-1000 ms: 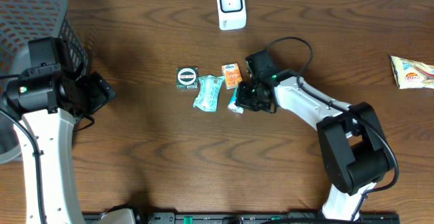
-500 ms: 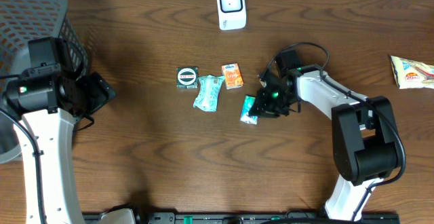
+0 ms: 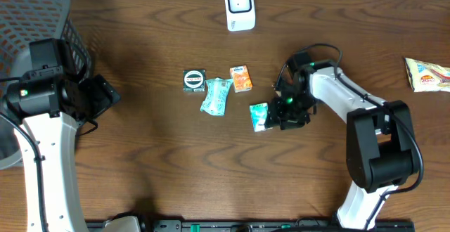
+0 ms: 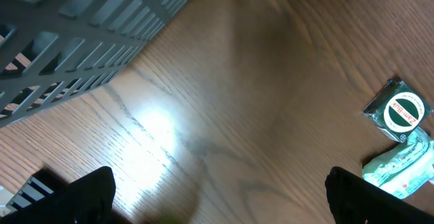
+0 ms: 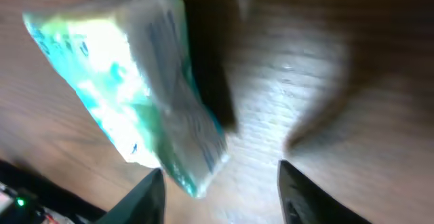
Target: Scan the item barcode
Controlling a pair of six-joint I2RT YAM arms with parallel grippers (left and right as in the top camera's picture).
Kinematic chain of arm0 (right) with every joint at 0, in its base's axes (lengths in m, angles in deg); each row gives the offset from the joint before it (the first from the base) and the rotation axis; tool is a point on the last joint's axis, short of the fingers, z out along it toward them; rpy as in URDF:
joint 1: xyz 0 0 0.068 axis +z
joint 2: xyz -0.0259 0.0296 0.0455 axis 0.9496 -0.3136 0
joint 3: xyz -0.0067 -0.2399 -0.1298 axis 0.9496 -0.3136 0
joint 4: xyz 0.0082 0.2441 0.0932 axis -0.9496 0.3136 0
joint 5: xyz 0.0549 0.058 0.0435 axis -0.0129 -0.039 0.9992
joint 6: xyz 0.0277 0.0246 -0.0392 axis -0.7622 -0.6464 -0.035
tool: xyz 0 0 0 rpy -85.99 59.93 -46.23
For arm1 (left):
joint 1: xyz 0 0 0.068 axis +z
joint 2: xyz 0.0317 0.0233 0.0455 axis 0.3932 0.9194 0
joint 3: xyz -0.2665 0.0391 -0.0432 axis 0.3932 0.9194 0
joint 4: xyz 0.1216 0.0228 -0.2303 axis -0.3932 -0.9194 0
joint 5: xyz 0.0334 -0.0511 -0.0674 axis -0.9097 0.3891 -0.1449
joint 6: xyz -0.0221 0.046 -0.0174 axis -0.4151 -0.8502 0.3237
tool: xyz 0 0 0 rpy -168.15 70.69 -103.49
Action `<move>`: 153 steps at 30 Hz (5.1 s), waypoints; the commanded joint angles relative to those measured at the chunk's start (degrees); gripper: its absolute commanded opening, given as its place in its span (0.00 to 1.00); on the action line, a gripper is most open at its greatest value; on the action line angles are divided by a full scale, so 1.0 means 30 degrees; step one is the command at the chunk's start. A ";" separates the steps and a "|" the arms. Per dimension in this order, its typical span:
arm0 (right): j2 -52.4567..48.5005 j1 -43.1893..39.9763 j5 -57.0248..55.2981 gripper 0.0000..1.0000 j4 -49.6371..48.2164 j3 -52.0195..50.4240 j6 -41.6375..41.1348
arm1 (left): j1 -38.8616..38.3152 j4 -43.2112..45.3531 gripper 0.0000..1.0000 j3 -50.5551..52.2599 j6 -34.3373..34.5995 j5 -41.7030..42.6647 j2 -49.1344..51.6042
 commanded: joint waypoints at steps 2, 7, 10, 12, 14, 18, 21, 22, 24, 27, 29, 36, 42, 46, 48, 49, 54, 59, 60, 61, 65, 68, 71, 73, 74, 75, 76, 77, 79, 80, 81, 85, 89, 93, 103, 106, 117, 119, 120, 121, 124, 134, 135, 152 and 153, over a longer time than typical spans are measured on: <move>0.0947 -0.0073 -0.1005 0.51 0.0845 0.1464 0.0226 | 0.0066 -0.0080 0.98 0.0044 0.0109 -0.0313 -0.0080; 0.1005 0.0073 -0.0852 0.52 0.0831 0.1472 0.0226 | 0.0066 -0.0080 0.97 0.0044 0.0109 -0.0313 -0.0080; 0.1005 0.0372 -0.0860 0.57 0.0809 0.1457 0.0226 | 0.0066 -0.0080 0.98 0.0044 0.0109 -0.0313 -0.0080; 0.1005 0.0634 -0.0867 0.58 0.0663 0.1443 0.0219 | 0.0066 -0.0080 0.98 0.0044 0.0109 -0.0313 -0.0080; 0.1005 0.0933 -0.1049 0.58 0.0510 0.1428 -0.0109 | 0.0066 -0.0080 0.97 0.0044 0.0109 -0.0313 -0.0080; 0.1005 0.1552 -0.2259 0.55 -0.0124 0.1297 -0.1282 | 0.0066 -0.0080 0.97 0.0044 0.0109 -0.0313 -0.0080; 0.1005 0.2208 -0.2754 0.53 -0.0991 0.1056 -0.1428 | 0.0066 -0.0080 0.97 0.0044 0.0109 -0.0313 -0.0080; 0.0998 0.2390 -0.2951 0.53 -0.1180 0.1005 -0.1435 | 0.0066 -0.0080 0.98 0.0044 0.0109 -0.0313 -0.0080; 0.0998 0.2732 -0.3235 0.52 -0.1515 0.0991 -0.1435 | 0.0066 -0.0080 0.98 0.0044 0.0109 -0.0313 -0.0080; 0.0998 0.3126 -0.3927 0.47 -0.1851 0.0991 -0.1829 | 0.0066 -0.0080 0.98 0.0044 0.0109 -0.0321 -0.0080; 0.0998 0.3322 -0.4677 0.45 -0.1829 0.0991 -0.2288 | 0.0066 -0.0080 0.98 0.0044 0.0109 -0.0313 -0.0080; 0.0991 0.3570 -0.5377 0.44 -0.1865 0.0925 -0.2441 | 0.0066 -0.0080 0.98 0.0044 0.0109 -0.0313 -0.0080; 0.0969 0.3563 -0.5756 0.45 -0.2535 0.0066 -0.2448 | 0.0066 -0.0080 0.98 0.0044 0.0109 -0.0313 -0.0080; 0.0969 0.3570 -0.4962 0.43 -0.3716 -0.0772 -0.2441 | 0.0066 -0.0080 0.97 0.0044 0.0109 -0.0313 -0.0080; 0.0969 0.3570 -0.4670 0.43 -0.4102 -0.0933 -0.2433 | 0.0066 -0.0080 0.98 0.0044 0.0109 -0.0313 -0.0080; 0.0969 0.3570 -0.4612 0.43 -0.4211 -0.0962 -0.2433 | 0.0066 -0.0080 0.98 0.0044 0.0109 -0.0313 -0.0080; 0.0969 0.3541 -0.4626 0.26 -0.4342 -0.0962 -0.2448 | 0.0066 -0.0080 0.97 0.0044 0.0109 -0.0313 -0.0080; 0.0969 0.3235 -0.4619 0.04 -0.4233 -0.0947 -0.2441 | 0.0066 -0.0080 0.98 0.0044 0.0109 -0.0313 -0.0080; 0.0976 0.3082 -0.4605 0.01 -0.4124 -0.0947 -0.2441 | 0.0066 -0.0080 0.98 0.0044 0.0109 -0.0313 -0.0080; 0.0976 0.2987 -0.4546 0.01 -0.4065 -0.0947 -0.2433 | 0.0066 -0.0080 0.98 0.0044 0.0109 -0.0313 -0.0080; 0.0976 0.2324 -0.3024 0.01 -0.3847 -0.0882 -0.1923 | 0.0066 -0.0080 0.98 0.0044 0.0109 -0.0313 -0.0080; 0.0976 0.1508 -0.0525 0.01 -0.3920 -0.0874 -0.0670 | 0.0066 -0.0080 0.98 0.0044 0.0109 -0.0313 -0.0080; 0.0976 0.0488 0.2659 0.01 -0.3920 -0.0882 0.1129 | 0.0066 -0.0080 0.98 0.0044 0.0109 -0.0313 -0.0080; 0.0976 -0.0168 0.5260 0.01 -0.3912 -0.0882 0.2630 | 0.0066 -0.0080 0.98 0.0044 0.0109 -0.0313 -0.0080; 0.0976 -0.0517 0.6827 0.01 -0.3898 -0.0882 0.3497 | 0.0066 -0.0080 0.97 0.0044 0.0109 -0.0321 -0.0080; 0.0976 -0.0772 0.8094 0.01 -0.3847 -0.0882 0.4138 | 0.0066 -0.0080 0.97 0.0044 0.0109 -0.0313 -0.0080; 0.0976 -0.1005 0.9304 0.01 -0.3818 -0.0882 0.4728 | 0.0066 -0.0080 0.98 0.0044 0.0109 -0.0313 -0.0080; 0.0976 -0.1209 1.0389 0.01 -0.3759 -0.0882 0.5268 | 0.0066 -0.0080 0.98 0.0044 0.0109 -0.0313 -0.0080; 0.0976 -0.1552 1.2087 0.01 -0.3679 -0.0882 0.6149 | 0.0066 -0.0080 0.97 0.0044 0.0109 -0.0313 -0.0080; 0.0976 -0.1741 1.2692 0.01 -0.3665 -0.0882 0.6397 | 0.0066 -0.0080 0.98 0.0044 0.0109 -0.0313 -0.0080; 0.0976 -0.1872 1.2998 0.01 -0.3665 -0.0882 0.6535 | 0.0066 -0.0080 0.97 0.0044 0.0109 -0.0321 -0.0080; 0.0969 -0.2120 1.1482 0.01 -0.3614 -0.0889 0.6586 | 0.0066 -0.0080 0.98 0.0044 0.0109 -0.0321 -0.0080; 0.0969 -0.2113 1.0127 0.01 -0.3636 -0.1355 0.6521 | 0.0066 -0.0080 0.98 0.0044 0.0109 -0.0313 -0.0080; 0.0969 -0.2113 1.0134 0.01 -0.3978 -0.2186 0.6528 | 0.0066 -0.0080 0.98 0.0044 0.0109 -0.0313 -0.0080; 0.0969 -0.2113 1.1147 0.01 -0.5486 -0.3169 0.6062 | 0.0066 -0.0080 0.98 0.0044 0.0109 -0.0313 -0.0080; 0.0969 -0.2098 0.7016 0.01 -0.5370 -0.3169 0.4007 | 0.0066 -0.0080 0.98 0.0044 0.0109 -0.0313 -0.0080; 0.0976 -0.2113 0.1617 0.35 -0.4095 -0.3016 0.2069 | 0.0066 -0.0080 0.98 0.0044 0.0109 -0.0313 -0.0080; 0.1013 -0.2113 0.1282 0.47 -0.3614 -0.2688 0.1865 | 0.0066 -0.0080 0.98 0.0044 0.0109 -0.0313 -0.0080; 0.1027 -0.2113 0.0903 0.48 -0.3249 -0.2419 0.1690 | 0.0066 -0.0080 0.98 0.0044 0.0109 -0.0313 -0.0080; 0.1071 -0.2113 0.0583 0.48 -0.2798 -0.2084 0.1610 | 0.0066 -0.0080 0.98 0.0044 0.0109 -0.0313 -0.0080; 0.1268 -0.2084 -0.0262 0.48 -0.1107 -0.0743 0.1574 | 0.0066 -0.0080 0.98 0.0044 0.0109 -0.0313 -0.0080; 0.1778 -0.0984 -0.0372 0.42 0.0386 0.0867 0.1574 | 0.0066 -0.0080 0.98 0.0044 0.0109 -0.0313 -0.0080; 0.1778 -0.0823 -0.0357 0.40 0.0299 0.0867 0.1508 | 0.0066 -0.0080 0.98 0.0044 0.0109 -0.0313 -0.0080; 0.1756 0.2331 -0.4648 0.42 -0.1719 -0.0109 -0.2652 | 0.0066 -0.0080 0.98 0.0044 0.0109 -0.0313 -0.0080; 0.1756 0.2353 -0.4648 0.42 -0.1814 -0.0204 -0.2652 | 0.0066 -0.0080 0.97 0.0044 0.0109 -0.0313 -0.0080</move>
